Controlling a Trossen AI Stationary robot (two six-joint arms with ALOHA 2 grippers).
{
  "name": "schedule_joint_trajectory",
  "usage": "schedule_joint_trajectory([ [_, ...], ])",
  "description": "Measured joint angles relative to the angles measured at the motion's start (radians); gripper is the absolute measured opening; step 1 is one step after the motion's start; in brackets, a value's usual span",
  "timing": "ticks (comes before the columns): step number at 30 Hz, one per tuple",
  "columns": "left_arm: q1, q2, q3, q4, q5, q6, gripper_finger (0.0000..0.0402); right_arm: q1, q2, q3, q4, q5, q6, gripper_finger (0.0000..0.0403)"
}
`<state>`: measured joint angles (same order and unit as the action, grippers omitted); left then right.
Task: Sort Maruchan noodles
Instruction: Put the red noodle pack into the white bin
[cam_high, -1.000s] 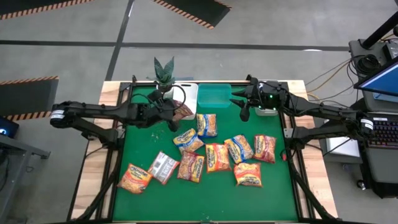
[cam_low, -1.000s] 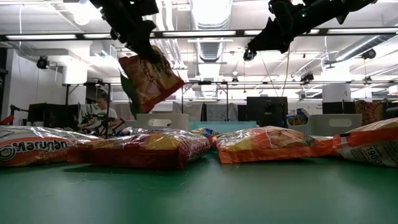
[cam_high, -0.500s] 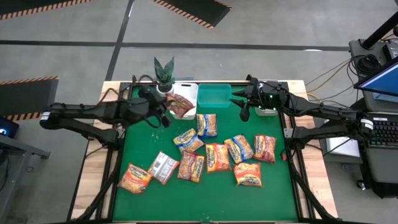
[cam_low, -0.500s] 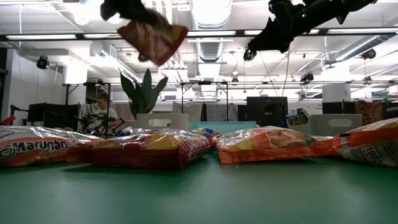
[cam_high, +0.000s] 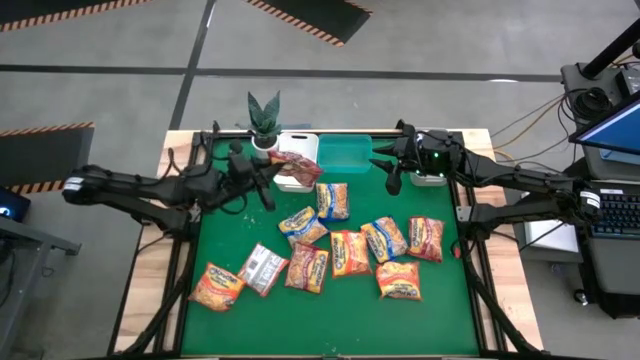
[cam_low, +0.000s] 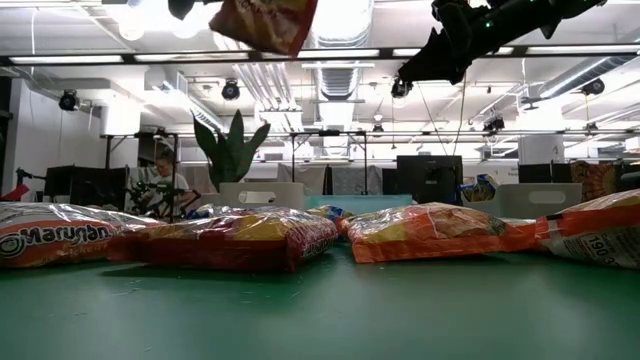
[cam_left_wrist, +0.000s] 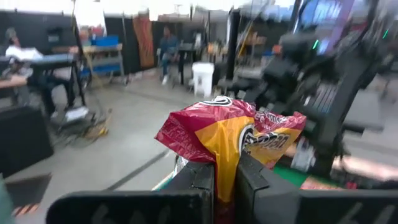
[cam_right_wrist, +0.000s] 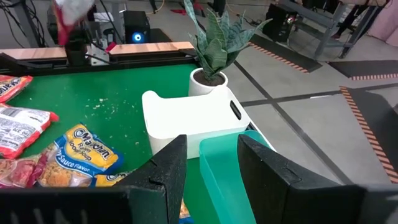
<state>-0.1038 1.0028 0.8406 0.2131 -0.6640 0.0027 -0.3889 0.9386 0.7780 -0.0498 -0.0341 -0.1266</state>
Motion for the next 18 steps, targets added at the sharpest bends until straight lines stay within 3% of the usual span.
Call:
schedule_joint_trajectory([
  [7, -0.018, -0.005, -0.115, 0.295, 0.0, 0.077, 0.0002, 0.0, 0.0, 0.0, 0.0, 0.0, -0.005, 0.0132],
  [18, -0.018, -0.051, -0.165, 0.344, -0.006, 0.067, 0.0002, 0.0, 0.0, 0.0, 0.0, 0.0, -0.006, 0.0132],
])
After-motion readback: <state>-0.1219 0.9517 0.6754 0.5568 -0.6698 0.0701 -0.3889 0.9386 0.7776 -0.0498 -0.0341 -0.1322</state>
